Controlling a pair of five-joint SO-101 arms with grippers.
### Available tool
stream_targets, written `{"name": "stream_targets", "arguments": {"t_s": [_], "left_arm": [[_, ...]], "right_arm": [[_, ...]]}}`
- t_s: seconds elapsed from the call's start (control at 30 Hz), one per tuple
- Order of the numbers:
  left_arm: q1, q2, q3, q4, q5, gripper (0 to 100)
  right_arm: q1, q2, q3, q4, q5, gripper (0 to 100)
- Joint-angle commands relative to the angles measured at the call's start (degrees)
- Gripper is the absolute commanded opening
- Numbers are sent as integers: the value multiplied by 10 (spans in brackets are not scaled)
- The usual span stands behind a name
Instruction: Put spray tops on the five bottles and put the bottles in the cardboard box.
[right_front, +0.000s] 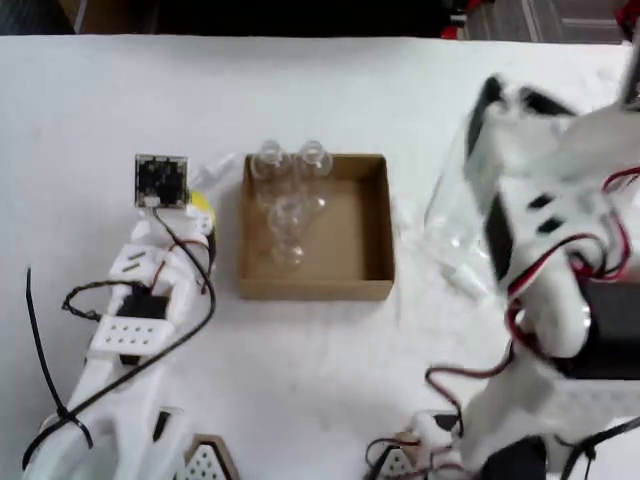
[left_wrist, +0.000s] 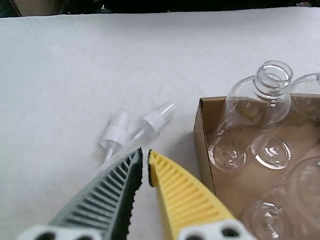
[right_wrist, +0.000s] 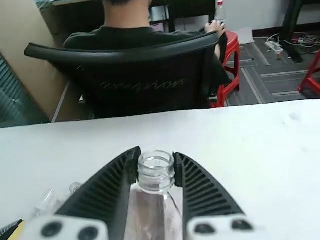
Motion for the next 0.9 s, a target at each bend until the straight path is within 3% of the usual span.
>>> {"name": "stream_targets", "arguments": {"t_s": [0.0, 0.33, 0.53, 0.7, 0.87], "left_arm": [[4, 0, -2, -16, -5, 24], [4, 0, -2, -18, -5, 24], [4, 0, -2, -18, -5, 24], [4, 0, -2, -18, -5, 24], [4, 0, -2, -18, -5, 24]], "right_arm": [[-26, -52, 118, -78, -6, 16], [-32, -213, 482, -390, -4, 16], [-95, -312, 715, -637, -2, 16], [-145, -334, 821, -753, -2, 16], [-148, -297, 909, -890, -2, 16]]}}
